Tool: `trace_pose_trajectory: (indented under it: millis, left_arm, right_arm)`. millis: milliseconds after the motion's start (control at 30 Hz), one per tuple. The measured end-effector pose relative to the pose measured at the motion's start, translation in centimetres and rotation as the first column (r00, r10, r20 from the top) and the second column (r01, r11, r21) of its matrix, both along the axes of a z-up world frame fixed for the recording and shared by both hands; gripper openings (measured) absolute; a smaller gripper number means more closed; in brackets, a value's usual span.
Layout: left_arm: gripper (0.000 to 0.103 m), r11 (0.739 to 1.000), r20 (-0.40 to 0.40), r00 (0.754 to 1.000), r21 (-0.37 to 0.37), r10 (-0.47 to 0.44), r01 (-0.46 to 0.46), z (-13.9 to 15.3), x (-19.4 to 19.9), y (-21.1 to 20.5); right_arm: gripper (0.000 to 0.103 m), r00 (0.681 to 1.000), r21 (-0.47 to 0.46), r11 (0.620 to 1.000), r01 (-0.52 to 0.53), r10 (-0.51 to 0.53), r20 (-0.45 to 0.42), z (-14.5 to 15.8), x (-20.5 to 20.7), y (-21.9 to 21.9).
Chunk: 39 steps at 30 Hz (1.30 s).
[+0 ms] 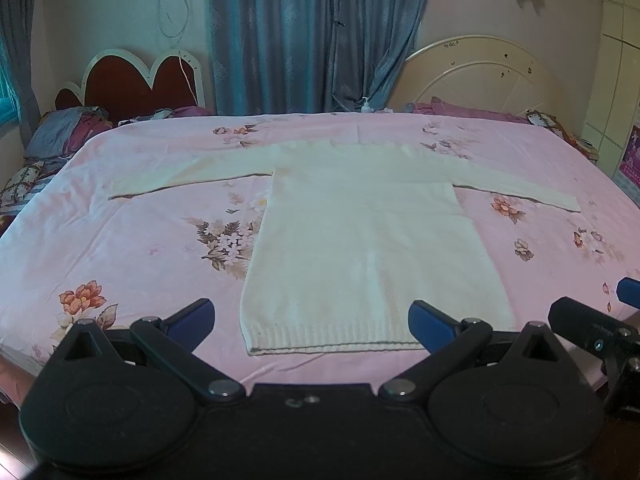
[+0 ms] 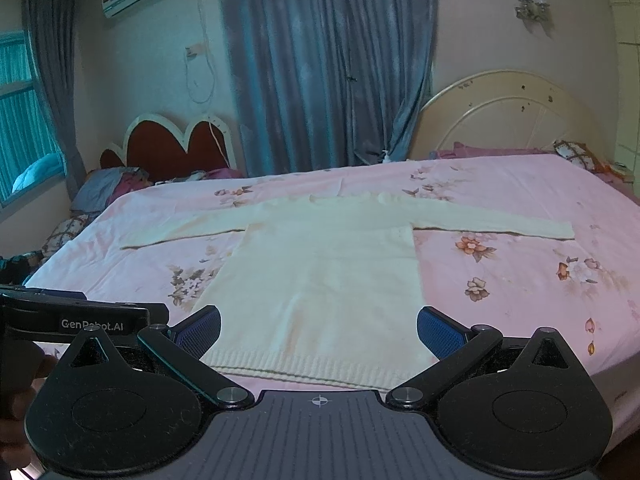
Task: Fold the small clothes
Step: 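Move both grippers over the spread cream sweater toward its sleeves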
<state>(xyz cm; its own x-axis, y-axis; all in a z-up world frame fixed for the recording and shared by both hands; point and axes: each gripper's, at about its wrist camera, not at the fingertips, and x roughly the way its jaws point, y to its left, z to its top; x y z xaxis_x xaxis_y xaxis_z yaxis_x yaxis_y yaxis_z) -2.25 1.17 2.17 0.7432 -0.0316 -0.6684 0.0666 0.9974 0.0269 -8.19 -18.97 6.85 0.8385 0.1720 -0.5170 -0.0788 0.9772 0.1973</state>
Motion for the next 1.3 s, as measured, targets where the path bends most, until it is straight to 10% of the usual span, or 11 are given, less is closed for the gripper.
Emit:
trace_pose_trajectory:
  millis: [1300]
  left_arm:
    - [0.103, 1.000, -0.001, 1.000, 0.005, 0.005, -0.005, -0.5, -0.2, -1.5]
  right_arm:
    - [0.103, 0.999, 0.004, 0.999, 0.043, -0.043, -0.010, -0.3, 0.4, -1.6]
